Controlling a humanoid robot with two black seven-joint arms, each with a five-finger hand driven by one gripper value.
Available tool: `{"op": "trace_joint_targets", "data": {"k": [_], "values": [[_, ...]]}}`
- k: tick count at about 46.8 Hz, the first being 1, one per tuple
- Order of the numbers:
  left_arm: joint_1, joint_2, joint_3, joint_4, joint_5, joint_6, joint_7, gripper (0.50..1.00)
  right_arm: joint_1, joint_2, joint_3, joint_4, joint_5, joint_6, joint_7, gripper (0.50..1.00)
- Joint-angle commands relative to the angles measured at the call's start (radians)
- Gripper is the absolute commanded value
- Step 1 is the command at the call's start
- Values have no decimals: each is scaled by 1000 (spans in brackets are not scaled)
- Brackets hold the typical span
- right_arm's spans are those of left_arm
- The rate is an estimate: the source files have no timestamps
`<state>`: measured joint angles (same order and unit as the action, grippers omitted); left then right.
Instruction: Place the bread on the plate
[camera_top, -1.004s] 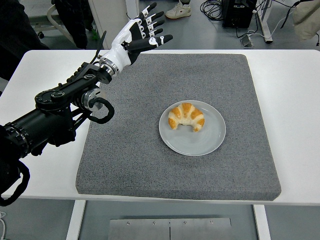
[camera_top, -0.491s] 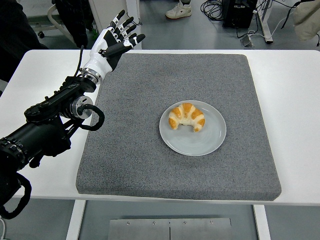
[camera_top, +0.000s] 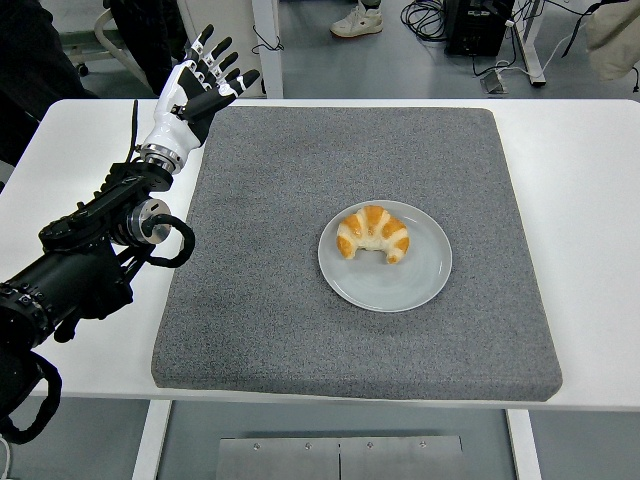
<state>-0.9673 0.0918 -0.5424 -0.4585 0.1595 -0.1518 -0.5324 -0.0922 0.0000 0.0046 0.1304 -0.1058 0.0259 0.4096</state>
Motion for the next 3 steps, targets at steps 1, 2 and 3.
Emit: {"op": "trace_joint_targets", "data": {"k": [1, 2, 3], "values": [[1, -1, -1, 0, 0, 0, 0, 957, 0, 0, 0, 0, 0, 0, 0, 1000], [2, -1, 1, 0, 0, 0, 2, 957, 0, 0, -1, 0, 0, 0, 0, 1000], [2, -1, -1, 0, 0, 0, 0, 957, 0, 0, -1, 0, 0, 0, 0, 1000]]}}
